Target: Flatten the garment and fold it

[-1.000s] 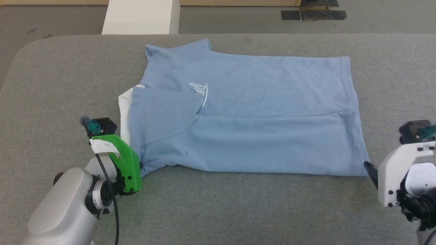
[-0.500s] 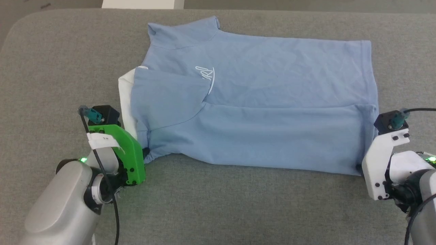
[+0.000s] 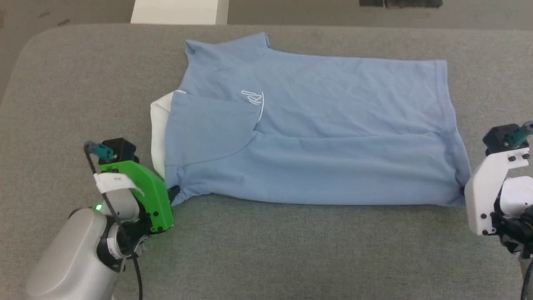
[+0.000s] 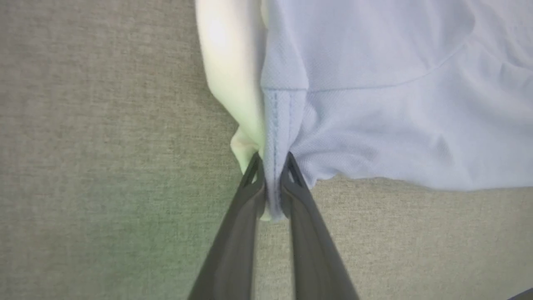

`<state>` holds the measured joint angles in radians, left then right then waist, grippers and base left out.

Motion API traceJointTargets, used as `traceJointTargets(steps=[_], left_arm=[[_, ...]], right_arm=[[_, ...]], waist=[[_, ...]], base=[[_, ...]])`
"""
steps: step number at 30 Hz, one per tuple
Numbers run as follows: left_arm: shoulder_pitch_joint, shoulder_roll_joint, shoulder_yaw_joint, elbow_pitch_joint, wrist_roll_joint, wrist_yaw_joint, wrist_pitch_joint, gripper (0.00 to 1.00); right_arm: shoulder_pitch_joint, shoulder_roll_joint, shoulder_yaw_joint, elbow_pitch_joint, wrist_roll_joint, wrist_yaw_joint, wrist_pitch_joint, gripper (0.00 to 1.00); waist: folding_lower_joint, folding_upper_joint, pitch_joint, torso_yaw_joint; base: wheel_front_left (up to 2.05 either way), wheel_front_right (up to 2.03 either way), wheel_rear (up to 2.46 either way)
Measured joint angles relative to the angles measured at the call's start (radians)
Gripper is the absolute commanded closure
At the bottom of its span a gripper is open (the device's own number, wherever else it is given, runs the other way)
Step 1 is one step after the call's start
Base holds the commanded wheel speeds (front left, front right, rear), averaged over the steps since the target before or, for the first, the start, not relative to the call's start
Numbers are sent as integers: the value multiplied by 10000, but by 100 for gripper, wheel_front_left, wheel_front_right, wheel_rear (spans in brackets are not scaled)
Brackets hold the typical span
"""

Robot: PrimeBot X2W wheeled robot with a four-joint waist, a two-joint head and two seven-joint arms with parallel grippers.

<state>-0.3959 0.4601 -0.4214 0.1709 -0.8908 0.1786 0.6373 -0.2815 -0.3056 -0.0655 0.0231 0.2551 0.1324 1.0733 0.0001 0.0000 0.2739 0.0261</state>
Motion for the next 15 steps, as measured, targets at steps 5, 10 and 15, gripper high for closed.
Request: traceJointTargets(steps=[5, 10, 15], left_arm=[[511, 245, 311, -721, -104, 236, -226, 100], [1184, 587, 506, -1693, -169, 560, -194, 100], [2378, 708, 589, -2324, -337, 1162, -132, 100]], right_arm=[[526, -35, -366, -652, 272, 0, 17, 100], [1333, -4, -738, -1164, 462, 0, 201, 100], [2316, 263, -1041, -1231, 518, 0, 297, 100]], waist=[[0, 0, -591, -4], [0, 0, -1138, 14], [-1, 0, -1507, 58]], base=[[0, 0, 0], [0, 0, 0], [0, 0, 0]])
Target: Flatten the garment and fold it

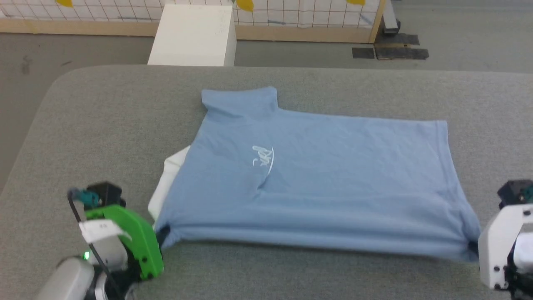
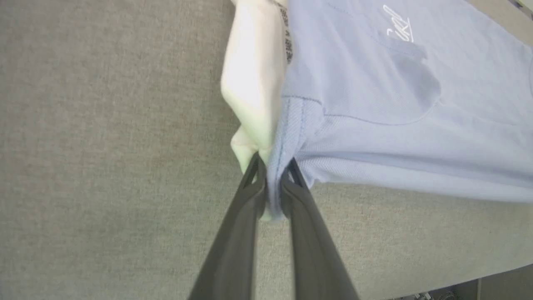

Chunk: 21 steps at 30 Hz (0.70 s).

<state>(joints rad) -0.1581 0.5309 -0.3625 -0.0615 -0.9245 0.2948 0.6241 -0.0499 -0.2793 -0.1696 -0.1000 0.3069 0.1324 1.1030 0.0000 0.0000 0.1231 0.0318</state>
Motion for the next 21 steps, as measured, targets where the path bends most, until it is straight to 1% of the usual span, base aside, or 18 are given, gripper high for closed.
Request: traceJointTargets(steps=[3, 6, 10, 16, 17, 18, 19, 21], left_arm=[[769, -123, -35, 52, -234, 159, 12, 100], [1205, -345, -92, 368, -523, 190, 52, 100], [1312, -570, -119, 892, -696, 173, 96, 100], [1178, -629, -82, 1409, -888, 25, 82, 100], [1152, -635, -77, 1457, -892, -10, 82, 71], [1133, -631, -73, 1476, -890, -36, 79, 6], [1104, -623, -67, 1475, -888, -36, 79, 0], [1000, -476, -36, 1406, -784, -29, 42, 0]], right_arm=[[486, 146, -27, 267, -12, 0, -50, 100], [710, 314, -58, 709, -38, 0, -232, 100], [726, 441, -31, 1342, -117, 0, -458, 100], [667, 428, 38, 1825, -167, 0, -769, 100], [662, 426, 48, 1881, -171, 0, -872, 72], [662, 410, 79, 1923, -161, 0, -913, 0], [654, 391, 90, 1929, -134, 0, -920, 0], [627, 314, 59, 1908, -21, 0, -1026, 0]], waist=[[0, 0, -81, 24], [0, 0, -57, 45], [0, 0, -15, 67], [0, 0, -11, 78], [0, 0, -18, 74], [0, 0, -30, 70], [0, 0, -42, 67], [0, 0, -84, 55]], base=[[0, 0, 0], [0, 0, 0], [0, 0, 0], [0, 0, 0], [0, 0, 0], [0, 0, 0], [0, 0, 0], [0, 0, 0]])
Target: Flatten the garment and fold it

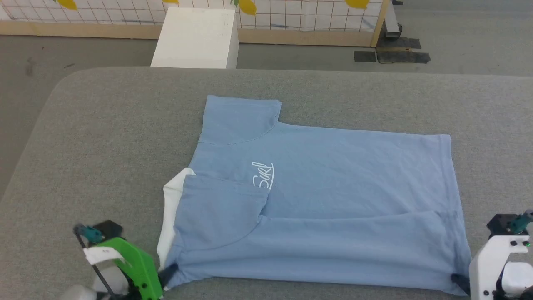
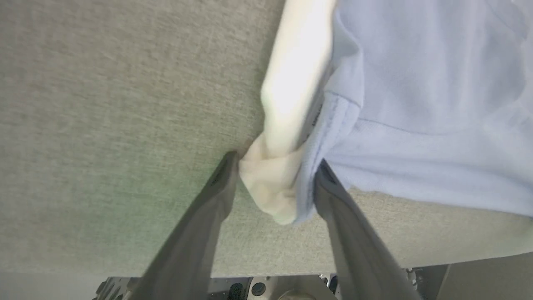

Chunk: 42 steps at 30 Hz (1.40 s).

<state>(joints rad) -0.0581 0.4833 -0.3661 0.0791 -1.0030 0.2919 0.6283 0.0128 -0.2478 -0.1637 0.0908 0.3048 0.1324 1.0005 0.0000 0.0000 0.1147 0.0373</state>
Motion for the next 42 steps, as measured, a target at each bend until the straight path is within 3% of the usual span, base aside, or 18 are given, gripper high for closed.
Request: traceJointTargets(steps=[7, 10, 15, 23, 30, 35, 42], left_arm=[[-719, 817, 389, -1112, 449, 105, -42, 0], [-1074, 915, 614, -1611, 472, 171, -88, 0], [-1617, 863, 853, -1992, 1181, 81, -1369, 0], [-2363, 92, 826, -1250, 2322, -1089, -4640, 0], [-3002, -690, 543, 299, 2972, -1908, -6962, 0], [-3948, -1041, 234, 1649, 3091, -2441, -7448, 0], [-6688, -1241, -199, 3568, 3505, -3005, -6834, 0]], right_arm=[[-427, -385, -332, -997, 387, -2, -247, 0], [-825, -522, -552, -1595, 491, -2, -671, 0], [-1569, -512, -930, -2109, 403, -4, -2082, 0], [-2209, -115, -918, -1570, -59, -4, -4941, 0], [-2517, 121, -1016, -650, -257, -4, -6195, 0], [-2775, 98, -1057, -420, -332, -4, -6314, 0], [-3428, 90, -644, -510, -328, -4, -6278, 0]], waist=[[0, 0, -242, -40], [0, 0, -359, -96], [0, 0, -426, -220], [0, 0, -225, -309], [0, 0, 260, -286], [0, 0, 789, -234], [0, 0, 1688, -233]], base=[[0, 0, 0], [0, 0, 0], [0, 0, 0], [0, 0, 0], [0, 0, 0], [0, 0, 0], [0, 0, 0]])
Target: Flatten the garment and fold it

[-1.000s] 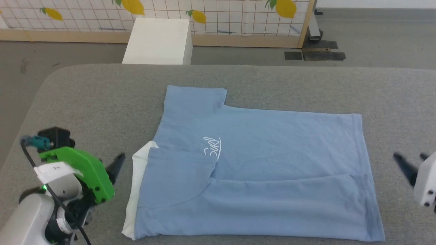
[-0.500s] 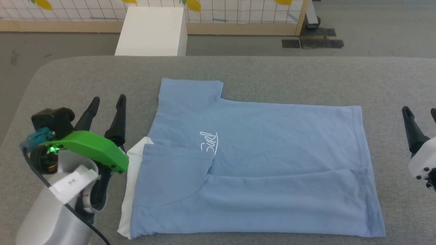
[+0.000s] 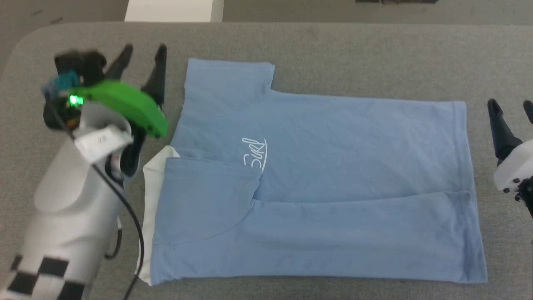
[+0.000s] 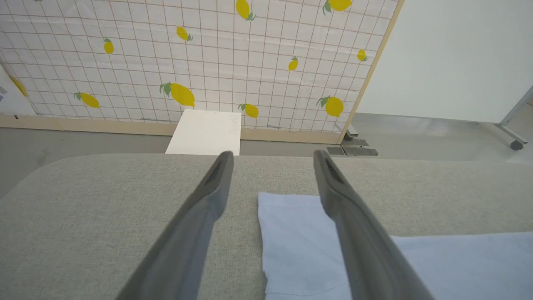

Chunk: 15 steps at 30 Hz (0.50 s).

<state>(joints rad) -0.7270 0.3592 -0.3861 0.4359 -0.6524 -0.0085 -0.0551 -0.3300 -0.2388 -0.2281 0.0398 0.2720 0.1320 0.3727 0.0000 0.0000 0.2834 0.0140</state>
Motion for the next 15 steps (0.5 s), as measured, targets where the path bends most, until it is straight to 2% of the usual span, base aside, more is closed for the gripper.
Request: traceJointTargets(steps=[6, 11, 15], left_arm=[[-2181, -268, -458, 1925, 100, -165, 1570, 0], [-3637, -522, -988, 3436, 104, -201, 3856, 0], [-4429, -617, -1348, 4153, 213, -117, 5275, 0]], right_arm=[[-360, -12, 357, -217, 8, 0, 144, 0], [-402, -23, 520, -550, 42, 0, 305, 0], [-399, 8, 639, -796, 127, 0, 418, 0]], waist=[[1, 0, 747, -155], [1, 0, 1308, -371], [1, 0, 1686, -585]], base=[[0, 0, 0], [0, 0, 0], [0, 0, 0]])
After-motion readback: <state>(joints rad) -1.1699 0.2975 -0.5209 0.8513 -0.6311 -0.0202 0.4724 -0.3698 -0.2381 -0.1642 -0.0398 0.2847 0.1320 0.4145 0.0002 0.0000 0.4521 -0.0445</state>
